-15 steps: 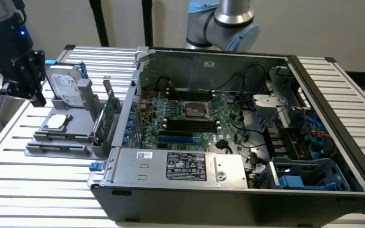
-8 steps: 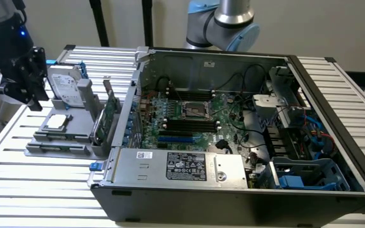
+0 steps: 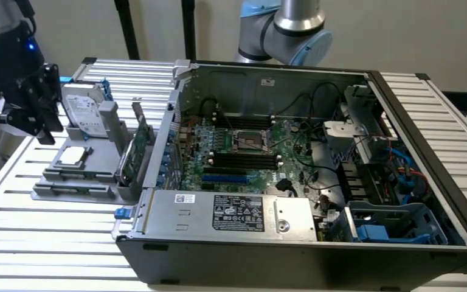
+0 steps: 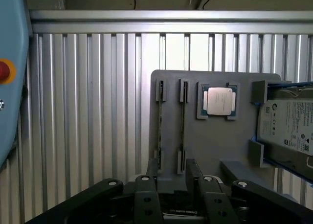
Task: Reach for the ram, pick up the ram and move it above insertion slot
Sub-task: 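Pick up the ram and move it above insertion slot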
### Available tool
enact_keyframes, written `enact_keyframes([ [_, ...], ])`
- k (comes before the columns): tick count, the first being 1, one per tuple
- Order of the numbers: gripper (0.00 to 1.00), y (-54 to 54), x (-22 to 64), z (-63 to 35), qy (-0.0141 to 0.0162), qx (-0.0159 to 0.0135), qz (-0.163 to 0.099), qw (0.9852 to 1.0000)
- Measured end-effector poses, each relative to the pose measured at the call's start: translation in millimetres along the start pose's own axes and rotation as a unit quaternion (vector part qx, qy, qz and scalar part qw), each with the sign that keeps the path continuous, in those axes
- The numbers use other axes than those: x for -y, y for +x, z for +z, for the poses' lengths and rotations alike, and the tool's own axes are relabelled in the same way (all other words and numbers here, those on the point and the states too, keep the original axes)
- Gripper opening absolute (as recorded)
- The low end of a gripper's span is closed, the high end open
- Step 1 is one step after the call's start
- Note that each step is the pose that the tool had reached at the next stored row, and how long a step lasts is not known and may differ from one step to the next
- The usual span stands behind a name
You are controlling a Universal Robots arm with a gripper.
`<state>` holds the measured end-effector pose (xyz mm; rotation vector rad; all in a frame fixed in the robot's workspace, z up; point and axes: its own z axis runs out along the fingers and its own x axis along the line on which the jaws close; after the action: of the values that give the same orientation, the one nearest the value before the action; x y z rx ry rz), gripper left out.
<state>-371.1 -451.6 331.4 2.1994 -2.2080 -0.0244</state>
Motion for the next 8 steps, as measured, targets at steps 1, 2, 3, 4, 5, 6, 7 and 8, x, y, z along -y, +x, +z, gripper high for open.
enact_keyframes([
  [1,0.36,0.0,0.0,0.5,0.0,-0.0004,0.0,1.0],
  [2,0.36,0.0,0.1,1.0,0.0001,-0.0007,0.0,1.0],
  [3,0.36,0.0,0.1,1.5,0.0,-0.001,0.0,1.0],
  [4,0.36,0.0,0.1,1.8,0.0,-0.0012,0.0,1.0],
  [5,0.36,0.0,0.1,2.2,0.0,-0.0014,0.0,1.0],
  [6,0.36,0.0,0.1,2.5,0.0,-0.0014,0.0,1.0],
  [7,0.36,0.0,0.1,2.8,0.0,-0.0015,0.0,1.0],
  [8,0.36,0.0,0.1,3.0,0.0,-0.0016,0.0,1.0],
])
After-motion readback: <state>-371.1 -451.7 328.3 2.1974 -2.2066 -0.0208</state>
